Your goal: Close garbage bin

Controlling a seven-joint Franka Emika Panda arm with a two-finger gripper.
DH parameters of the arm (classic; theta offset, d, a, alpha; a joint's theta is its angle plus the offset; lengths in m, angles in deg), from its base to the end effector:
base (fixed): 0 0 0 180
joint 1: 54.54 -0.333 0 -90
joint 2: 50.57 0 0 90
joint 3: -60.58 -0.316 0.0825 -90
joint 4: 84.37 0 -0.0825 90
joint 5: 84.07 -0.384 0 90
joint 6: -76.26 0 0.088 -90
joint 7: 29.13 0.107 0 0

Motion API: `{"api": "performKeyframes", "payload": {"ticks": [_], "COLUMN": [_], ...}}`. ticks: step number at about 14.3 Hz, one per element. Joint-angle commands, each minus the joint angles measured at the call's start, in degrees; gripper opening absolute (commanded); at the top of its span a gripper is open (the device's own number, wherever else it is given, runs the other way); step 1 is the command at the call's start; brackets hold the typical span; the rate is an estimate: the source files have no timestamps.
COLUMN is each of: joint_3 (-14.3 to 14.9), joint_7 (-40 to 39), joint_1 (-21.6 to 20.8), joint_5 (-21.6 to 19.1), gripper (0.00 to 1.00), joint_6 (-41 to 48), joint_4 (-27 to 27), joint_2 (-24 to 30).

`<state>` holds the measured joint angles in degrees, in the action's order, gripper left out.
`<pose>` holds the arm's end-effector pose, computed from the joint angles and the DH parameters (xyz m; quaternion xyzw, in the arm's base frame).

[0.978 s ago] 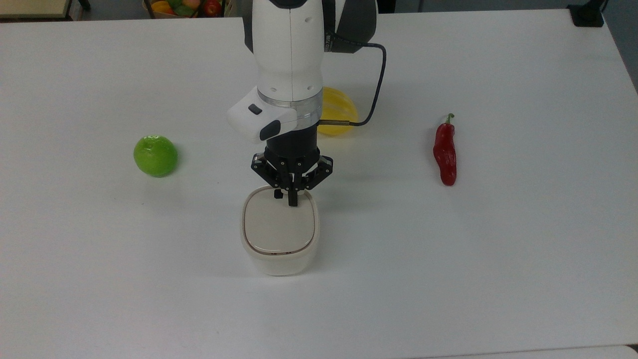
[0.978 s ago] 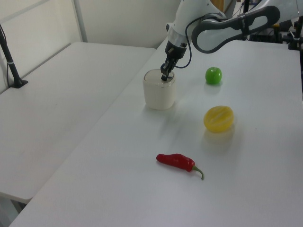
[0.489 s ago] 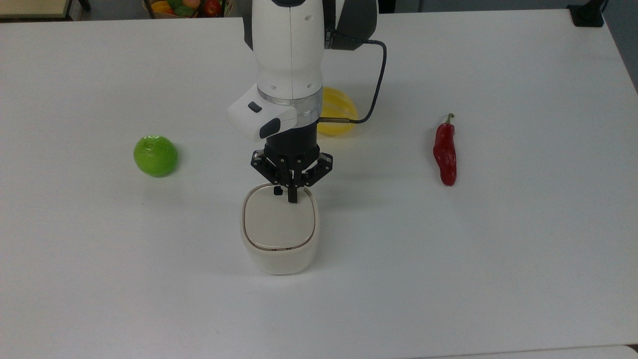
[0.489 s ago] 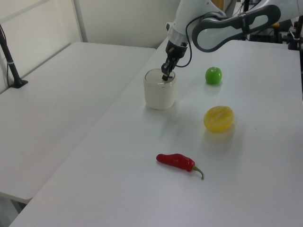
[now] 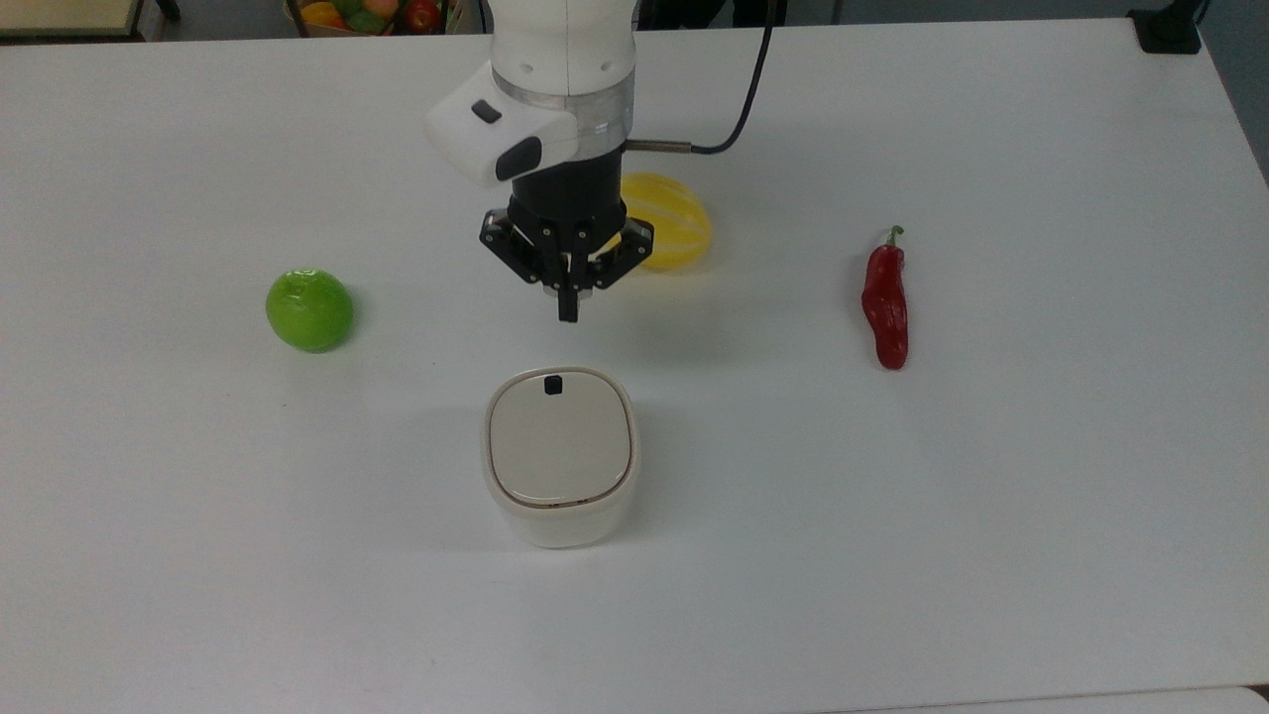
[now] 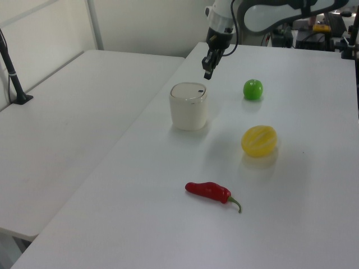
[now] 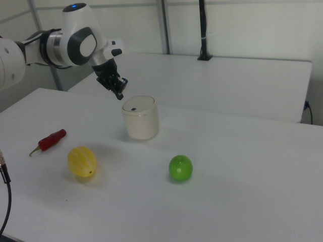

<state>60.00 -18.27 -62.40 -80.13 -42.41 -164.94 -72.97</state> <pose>0.6962 0.0985 0.5088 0.9901 -0.0093 0.1397 0.0070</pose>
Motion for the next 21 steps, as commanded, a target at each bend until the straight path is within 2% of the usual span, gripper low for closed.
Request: {"api": "performKeyframes", "payload": {"ticks": [1,3,5,6,8,11,12,15,21], "joint_3": [0.84,0.84,0.76,0.76,0.76,0.84,0.84,0.76,0.76], "joint_7": [-1.1,-1.19,-1.19,-1.19,-1.71,-2.07,-2.77,-4.27,-4.27], "joint_1": [-0.22,1.18,1.71,2.5,2.86,3.21,3.3,3.04,3.12], "joint_5": [0.89,1.15,1.15,0.98,0.8,0.45,0.54,1.07,1.15], "gripper": [0.0,0.0,0.05,0.22,0.25,0.46,0.91,1.0,1.0], "joint_6": [10.55,15.82,19.52,22.75,26.55,28.32,28.06,27.62,26.83], "joint_4": [-4.32,-7.92,-12.57,-14.33,-14.61,-14.52,-14.52,-14.35,-14.17], "joint_2": [7.97,13.5,19.57,22.29,23.11,23.63,23.46,22.84,22.93]}}
